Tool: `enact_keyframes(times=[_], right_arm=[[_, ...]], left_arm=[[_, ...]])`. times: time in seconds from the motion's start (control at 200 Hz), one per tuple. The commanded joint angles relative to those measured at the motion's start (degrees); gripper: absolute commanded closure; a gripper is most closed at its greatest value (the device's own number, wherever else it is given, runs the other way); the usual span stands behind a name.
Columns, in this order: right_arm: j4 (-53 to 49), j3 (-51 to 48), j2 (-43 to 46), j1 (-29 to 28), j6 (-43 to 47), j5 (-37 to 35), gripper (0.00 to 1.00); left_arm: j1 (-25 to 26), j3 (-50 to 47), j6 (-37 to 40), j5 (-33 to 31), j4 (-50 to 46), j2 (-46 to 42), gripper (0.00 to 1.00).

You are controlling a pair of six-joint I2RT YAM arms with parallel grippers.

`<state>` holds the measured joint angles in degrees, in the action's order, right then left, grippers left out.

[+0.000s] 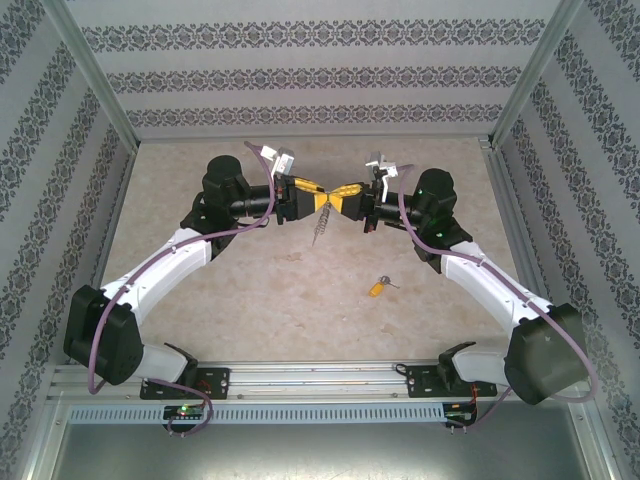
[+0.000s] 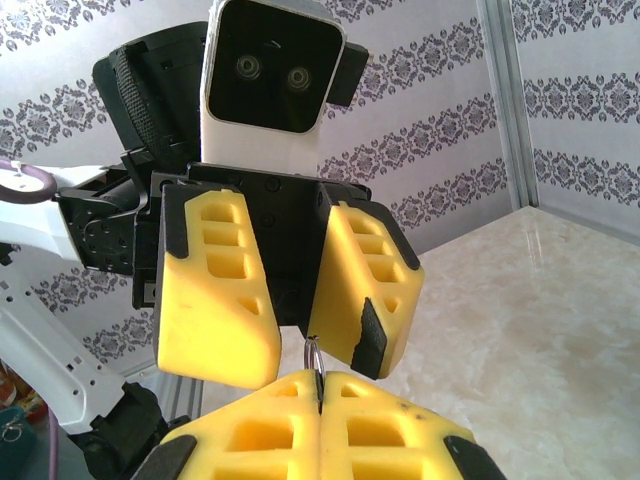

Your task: Put the keys on the keyring

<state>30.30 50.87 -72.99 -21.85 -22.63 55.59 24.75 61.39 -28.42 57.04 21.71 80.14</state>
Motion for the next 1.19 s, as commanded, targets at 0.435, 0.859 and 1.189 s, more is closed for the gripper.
enact_keyframes(times=[0.435,0.859,1.189], right_arm=[[2.3,0.5,0.3,0.7,0.0,0.7,1.00],[1.8,0.9,-0.2,0.7,0.0,0.6,1.00],[-0.5,-1.8,3.6,5.2,-3.5,-8.0,0.48]], left_arm=[[1.2,3.3,2.4,2.1,-1.5,1.7,0.73],[1.5,3.6,5.4,1.9,-4.4,1.6,0.91],[1.8,-3.0,11.6,-7.9,-0.8,-2.9,1.00]])
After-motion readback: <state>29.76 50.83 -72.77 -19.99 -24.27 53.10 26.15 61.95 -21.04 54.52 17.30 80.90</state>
